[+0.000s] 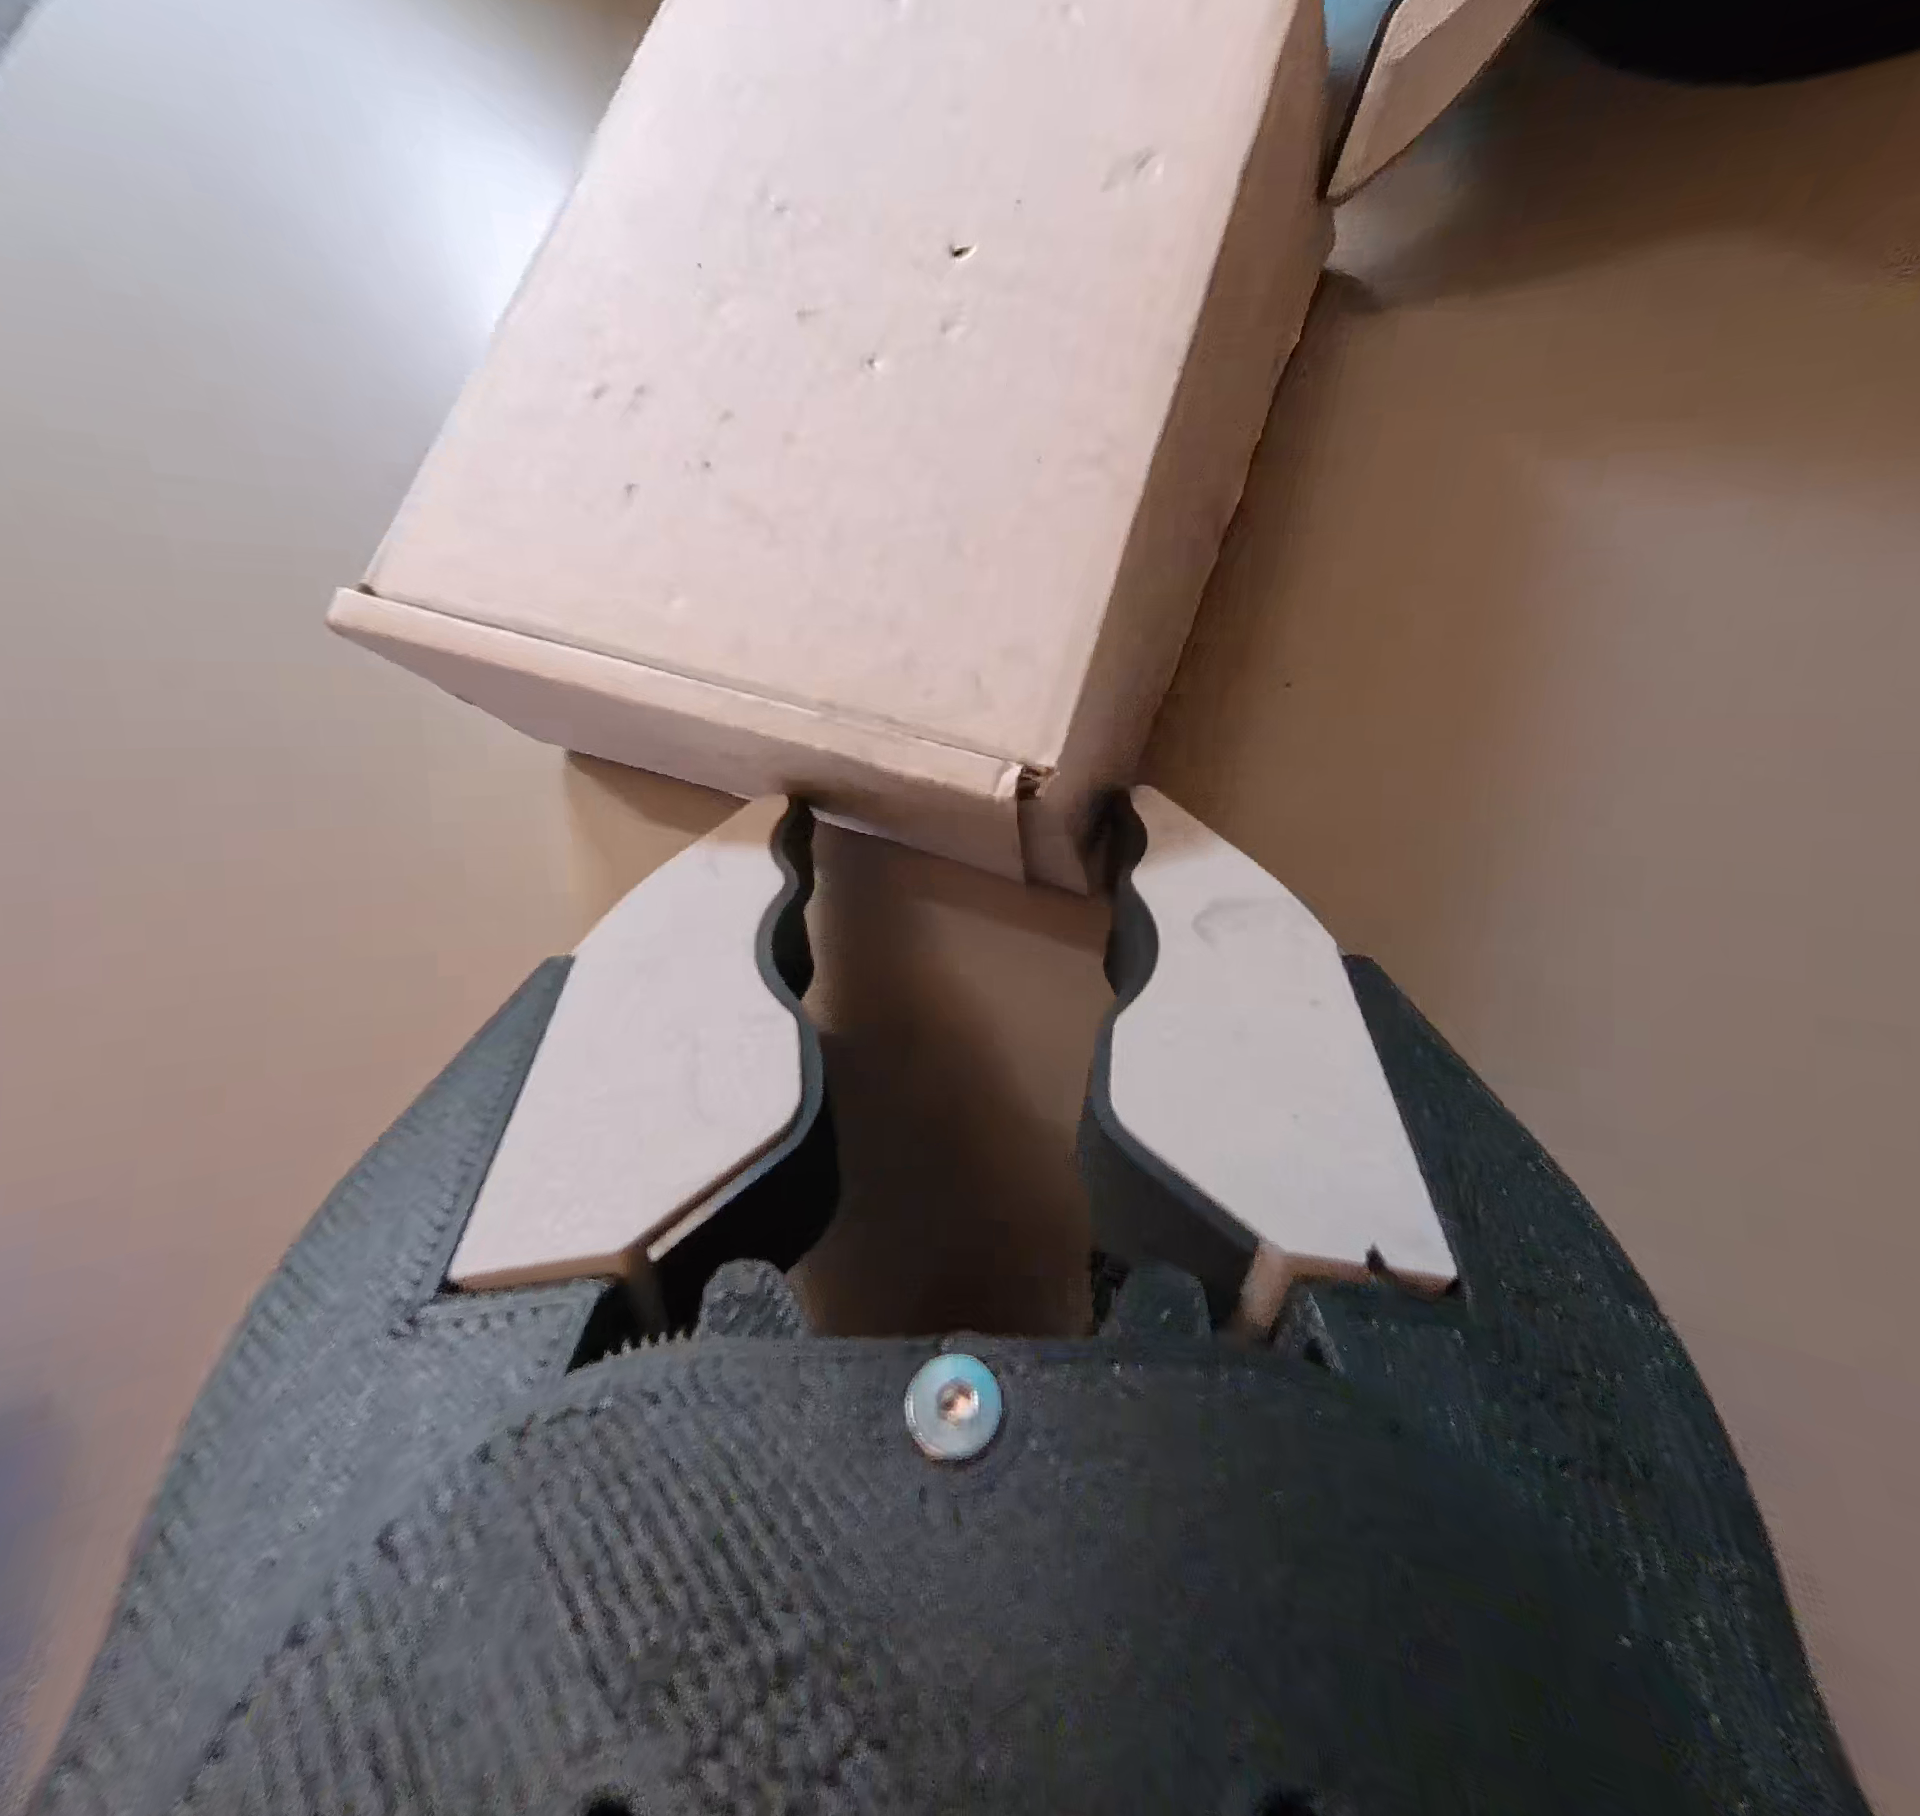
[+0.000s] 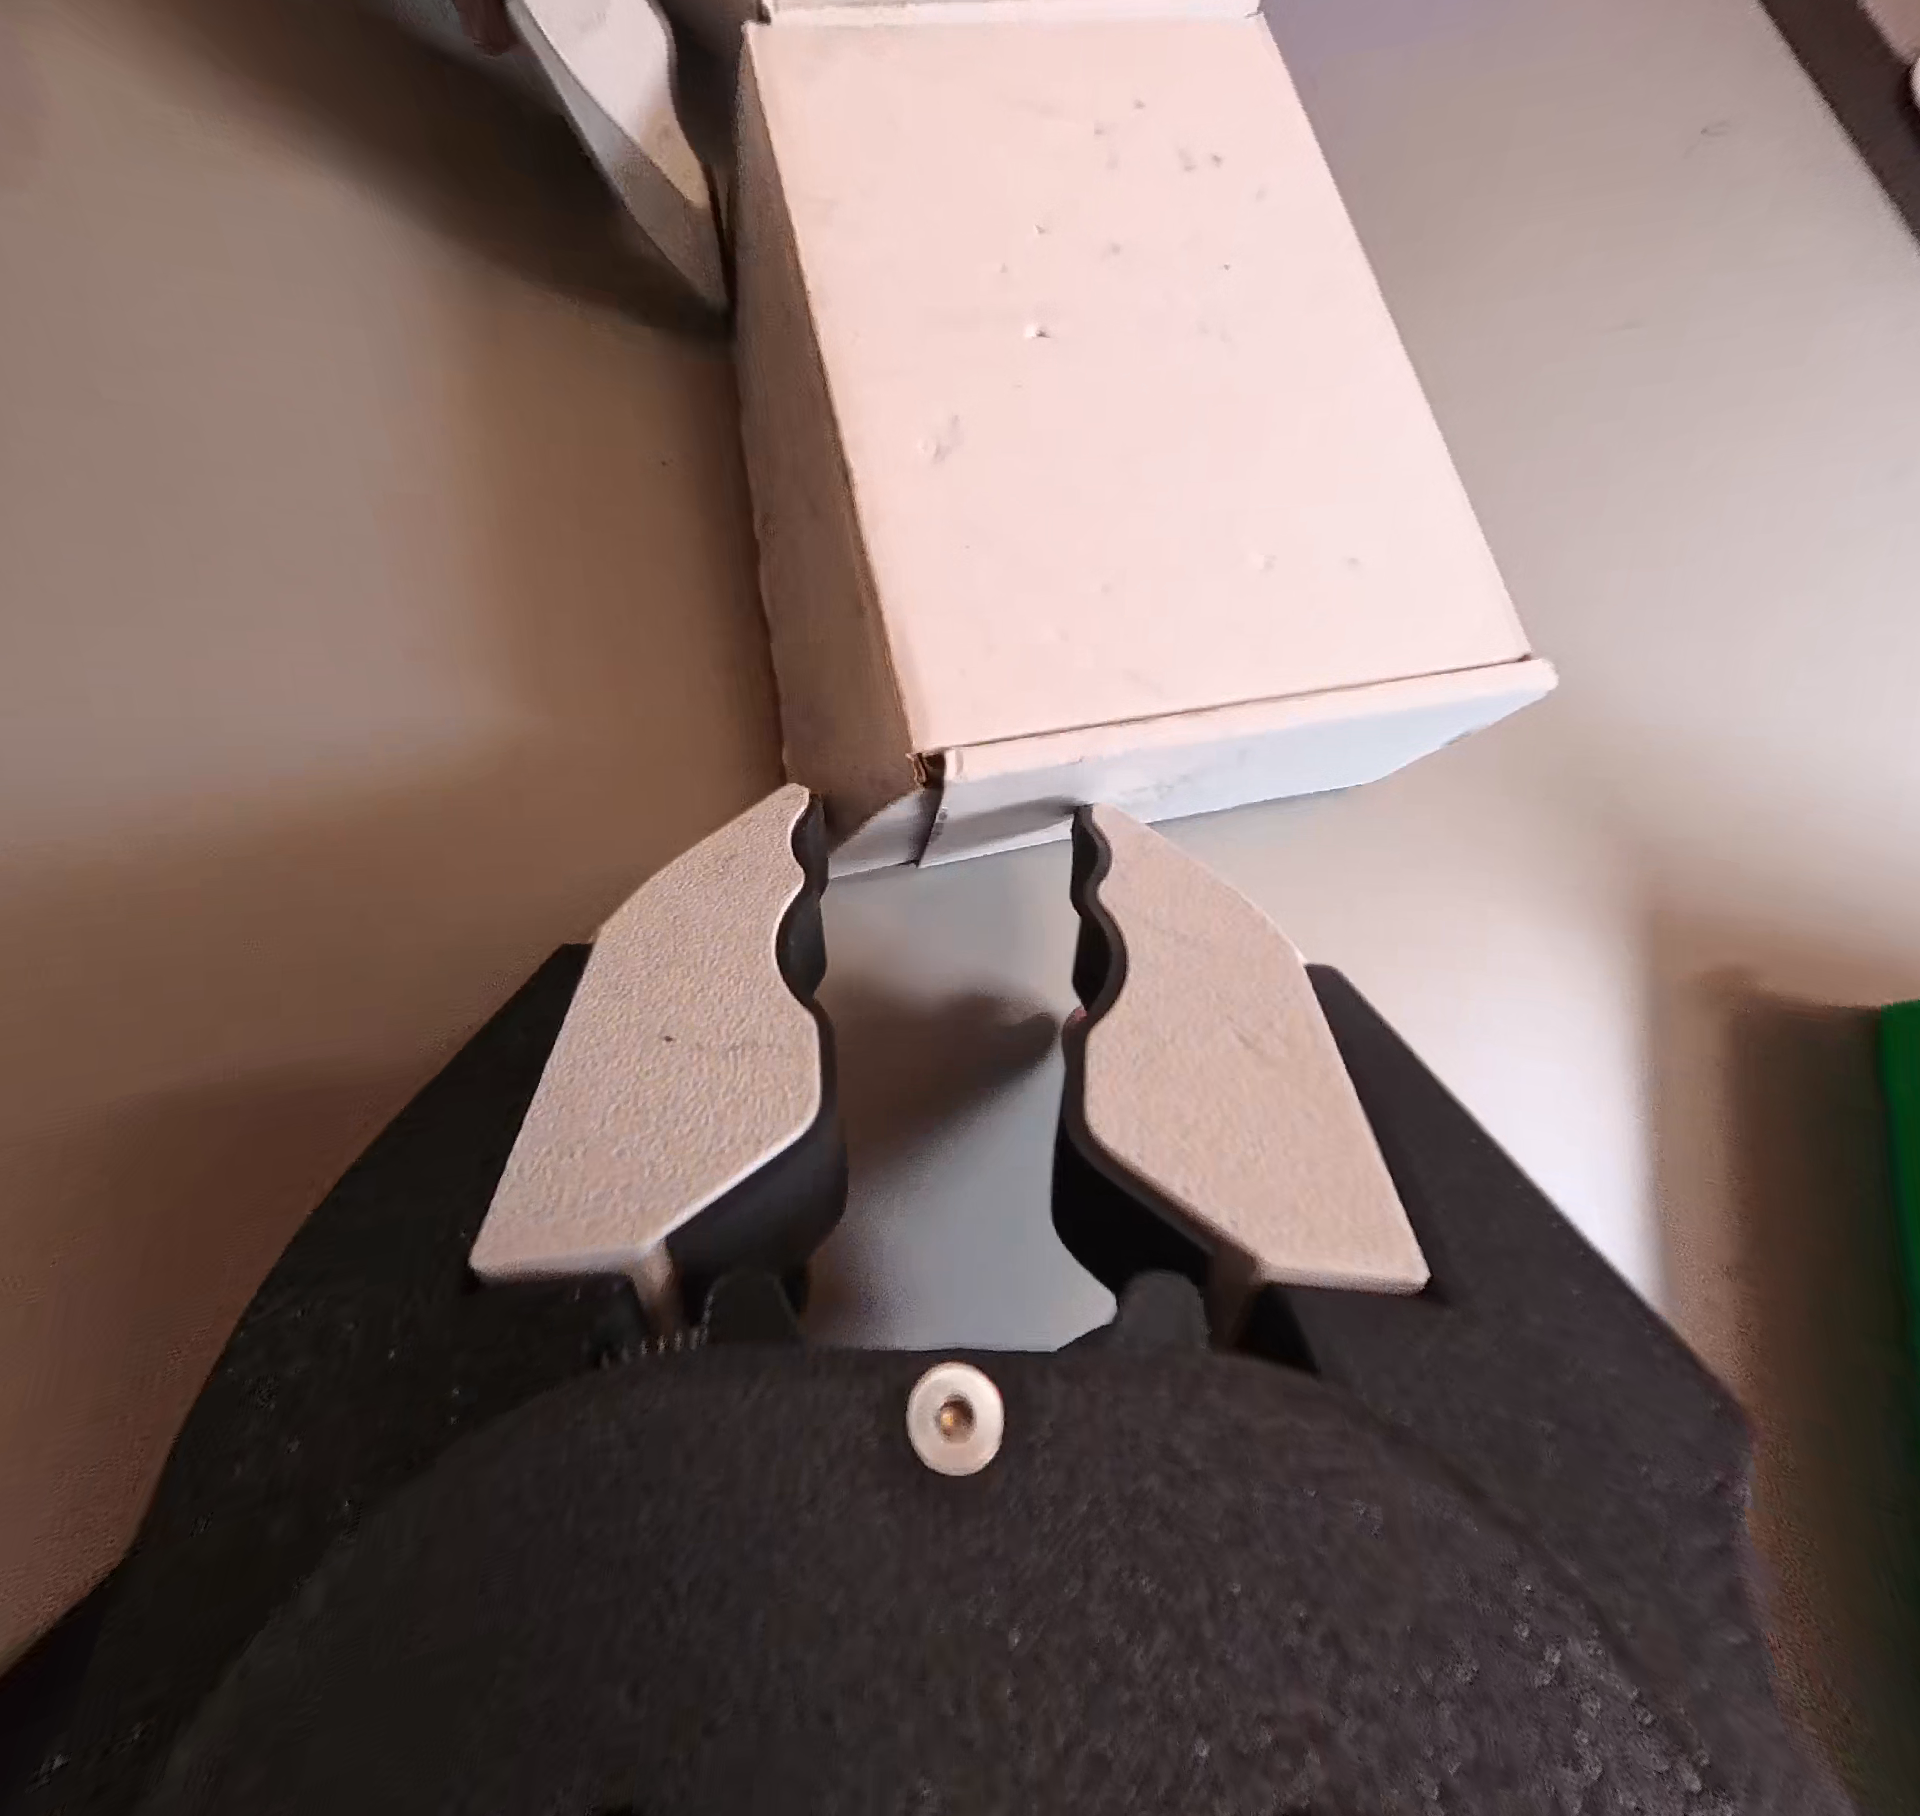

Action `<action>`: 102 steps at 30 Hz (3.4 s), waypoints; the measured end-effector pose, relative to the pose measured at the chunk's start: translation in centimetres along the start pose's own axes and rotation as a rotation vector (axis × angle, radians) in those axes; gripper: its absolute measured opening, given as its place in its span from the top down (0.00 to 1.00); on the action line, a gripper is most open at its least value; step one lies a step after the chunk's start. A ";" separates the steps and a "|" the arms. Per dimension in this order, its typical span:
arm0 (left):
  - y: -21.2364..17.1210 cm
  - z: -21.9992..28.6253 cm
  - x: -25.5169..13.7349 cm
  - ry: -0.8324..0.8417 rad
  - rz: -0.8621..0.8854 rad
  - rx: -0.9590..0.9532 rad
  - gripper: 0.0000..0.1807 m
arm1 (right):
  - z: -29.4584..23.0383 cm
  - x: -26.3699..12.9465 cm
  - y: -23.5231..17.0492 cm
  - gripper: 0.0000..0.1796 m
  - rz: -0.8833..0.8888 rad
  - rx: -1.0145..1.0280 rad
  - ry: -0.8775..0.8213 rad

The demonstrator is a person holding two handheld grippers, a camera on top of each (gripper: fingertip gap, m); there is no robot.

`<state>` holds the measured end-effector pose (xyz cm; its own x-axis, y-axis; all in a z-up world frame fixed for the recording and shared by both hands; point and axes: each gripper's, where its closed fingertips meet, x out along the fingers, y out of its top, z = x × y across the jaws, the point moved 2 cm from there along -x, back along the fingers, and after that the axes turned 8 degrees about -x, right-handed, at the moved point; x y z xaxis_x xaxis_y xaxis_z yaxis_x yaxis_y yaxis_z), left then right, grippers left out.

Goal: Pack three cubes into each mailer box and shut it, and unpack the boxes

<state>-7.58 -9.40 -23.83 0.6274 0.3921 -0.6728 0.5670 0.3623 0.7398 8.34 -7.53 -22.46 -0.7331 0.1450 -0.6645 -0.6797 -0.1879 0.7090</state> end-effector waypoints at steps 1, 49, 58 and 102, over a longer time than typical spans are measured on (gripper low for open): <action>0.0 -0.2 0.1 0.023 0.001 0.013 0.72 | 0.1 0.1 0.0 0.76 -0.005 -0.022 -0.023; 3.6 -2.3 -5.9 0.105 0.389 -0.125 0.62 | 4.4 6.0 6.9 0.33 -0.569 -0.182 0.214; 4.3 -2.6 -7.0 0.111 0.441 -0.156 0.62 | 15.9 -8.8 6.5 0.32 -0.590 -0.134 -0.053; 3.7 -4.1 -5.9 0.150 0.473 -0.271 0.62 | 21.4 -9.3 0.6 0.57 -0.034 0.167 -0.460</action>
<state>-11.36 -6.85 -17.11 0.6861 0.6730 -0.2764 0.0730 0.3143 0.9465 14.32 11.74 -10.78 -0.6187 0.5692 -0.5415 -0.6702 -0.0228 0.7418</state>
